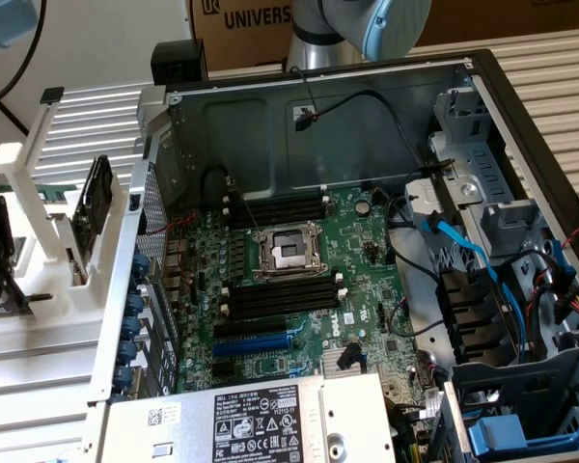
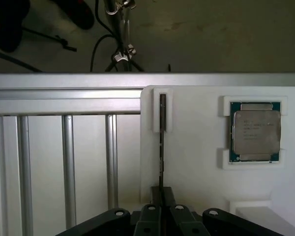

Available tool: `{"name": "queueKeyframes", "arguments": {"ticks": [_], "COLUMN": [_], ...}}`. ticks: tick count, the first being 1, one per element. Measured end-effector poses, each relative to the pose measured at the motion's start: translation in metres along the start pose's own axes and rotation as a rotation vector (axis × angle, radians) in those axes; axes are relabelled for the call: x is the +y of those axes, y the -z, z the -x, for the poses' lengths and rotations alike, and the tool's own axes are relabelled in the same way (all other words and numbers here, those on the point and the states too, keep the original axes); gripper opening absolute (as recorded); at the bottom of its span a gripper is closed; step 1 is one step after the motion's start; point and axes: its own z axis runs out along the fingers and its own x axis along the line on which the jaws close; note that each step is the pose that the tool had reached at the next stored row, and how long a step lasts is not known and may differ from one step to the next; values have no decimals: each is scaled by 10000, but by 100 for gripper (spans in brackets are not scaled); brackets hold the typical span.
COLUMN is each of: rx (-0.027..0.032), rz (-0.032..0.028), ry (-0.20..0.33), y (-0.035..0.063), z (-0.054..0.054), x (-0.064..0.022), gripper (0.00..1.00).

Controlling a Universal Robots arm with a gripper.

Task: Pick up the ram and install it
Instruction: 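Pick up the ram and move it above insertion slot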

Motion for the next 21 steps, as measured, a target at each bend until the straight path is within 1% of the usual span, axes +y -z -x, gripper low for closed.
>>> {"name": "queueKeyframes", "arguments": {"ticks": [2,4,5,11,17,21], "rx": [0,0,4,30,124,177], "rz": [0,-2,-1,-3,-4,-6], "ry": [0,1,1,0,5,7], "y": [0,37,97,281,492,613], "z": [0,1,5,16,46,53], "x": [0,7,8,15,32,48], "gripper": [13,13,13,13,13,13]}}
